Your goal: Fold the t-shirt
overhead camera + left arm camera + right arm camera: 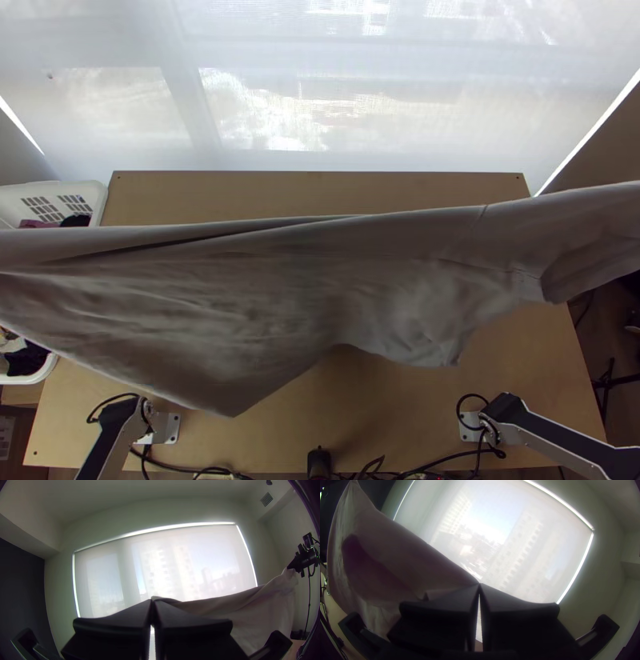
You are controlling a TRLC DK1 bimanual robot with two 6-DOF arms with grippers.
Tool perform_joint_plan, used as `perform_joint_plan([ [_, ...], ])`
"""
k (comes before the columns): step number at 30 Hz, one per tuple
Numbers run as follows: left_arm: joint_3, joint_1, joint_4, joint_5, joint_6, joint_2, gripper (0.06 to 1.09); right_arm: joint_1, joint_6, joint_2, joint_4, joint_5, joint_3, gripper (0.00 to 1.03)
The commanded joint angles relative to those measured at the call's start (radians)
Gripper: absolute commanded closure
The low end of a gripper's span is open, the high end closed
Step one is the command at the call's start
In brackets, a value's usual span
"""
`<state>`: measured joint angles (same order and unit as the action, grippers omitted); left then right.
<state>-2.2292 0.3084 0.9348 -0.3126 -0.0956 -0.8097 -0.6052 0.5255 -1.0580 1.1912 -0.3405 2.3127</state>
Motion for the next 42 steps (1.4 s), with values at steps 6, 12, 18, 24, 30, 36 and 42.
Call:
perform_joint_plan([
  [6, 0.043, 0.195, -0.027, -0.183, 0.089, 0.061, 1.05, 0.025, 0.005, 0.049, 0.048, 0.000, -0.006, 1.00],
  [12, 0.074, 0.242, -0.060, -0.220, 0.125, 0.053, 1.05, 0.025, 0.001, 0.046, 0.033, 0.005, -0.026, 1.00],
  [18, 0.080, 0.276, -0.131, -0.246, 0.151, 0.043, 1.05, 0.025, 0.042, 0.029, -0.081, 0.003, -0.016, 1.00],
  [24, 0.074, 0.281, -0.140, -0.253, 0.151, 0.049, 1.05, 0.024, 0.033, 0.012, -0.096, 0.005, -0.004, 1.00],
  [30, 0.062, 0.281, -0.140, -0.267, 0.140, 0.072, 1.05, 0.028, 0.048, 0.033, -0.100, 0.005, 0.022, 1.00],
  [36, 0.068, 0.285, -0.108, -0.283, 0.137, 0.090, 1.05, 0.064, 0.062, 0.082, -0.021, 0.012, 0.011, 1.00],
  [42, 0.105, 0.342, -0.091, -0.344, 0.163, 0.095, 1.05, 0.062, 0.008, 0.079, 0.002, 0.031, -0.021, 1.00],
])
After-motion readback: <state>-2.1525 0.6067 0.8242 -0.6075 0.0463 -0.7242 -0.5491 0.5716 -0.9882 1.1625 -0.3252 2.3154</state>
